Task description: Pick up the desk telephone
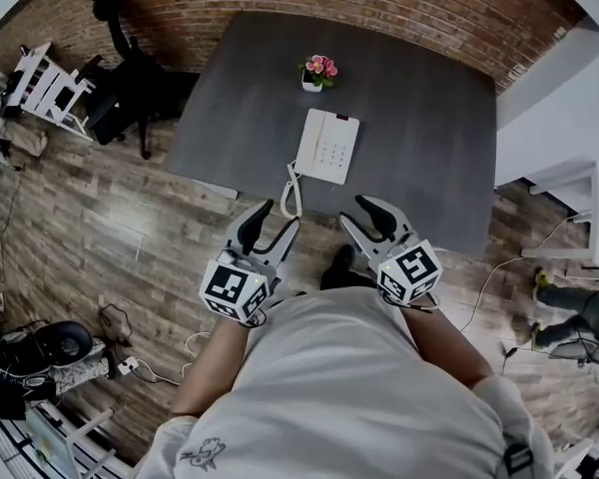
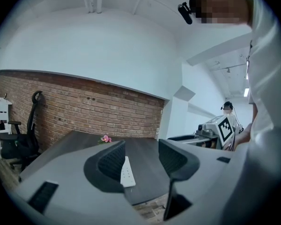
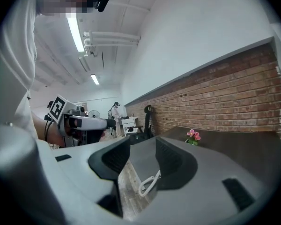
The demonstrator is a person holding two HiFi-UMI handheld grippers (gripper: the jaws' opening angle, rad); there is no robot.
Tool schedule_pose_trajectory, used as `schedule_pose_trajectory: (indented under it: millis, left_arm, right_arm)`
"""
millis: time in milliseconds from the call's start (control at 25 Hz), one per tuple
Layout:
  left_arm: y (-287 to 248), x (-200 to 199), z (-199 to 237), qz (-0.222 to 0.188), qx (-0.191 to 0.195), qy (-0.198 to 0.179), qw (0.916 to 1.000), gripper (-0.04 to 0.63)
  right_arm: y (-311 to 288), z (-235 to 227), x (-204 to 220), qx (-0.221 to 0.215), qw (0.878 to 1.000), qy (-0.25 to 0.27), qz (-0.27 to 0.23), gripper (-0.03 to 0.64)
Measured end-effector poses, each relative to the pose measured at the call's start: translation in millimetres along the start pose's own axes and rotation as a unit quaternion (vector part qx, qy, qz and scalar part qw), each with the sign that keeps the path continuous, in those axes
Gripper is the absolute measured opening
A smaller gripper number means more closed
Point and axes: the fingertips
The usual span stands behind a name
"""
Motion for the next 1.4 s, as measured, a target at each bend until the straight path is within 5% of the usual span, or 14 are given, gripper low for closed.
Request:
schedule_pose_trajectory:
  millis: [720, 1400]
  left_arm:
    - [-150, -7, -1, 0.047, 0.025, 0.002, 0.9986, 0.236]
    - [-202, 6, 71, 0.093, 0.108, 0.022, 0.9896, 0.250]
  right_arm:
    - [-9, -122, 11, -0.014, 0.999, -0.044, 0.019, 0.163]
    - [-61, -159, 30, 0.061, 0.993, -0.075, 0.063, 0.163]
Point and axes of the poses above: the fingertips, and each gripper's own axes: y backward along the fingers, z to its left, x out of its underside
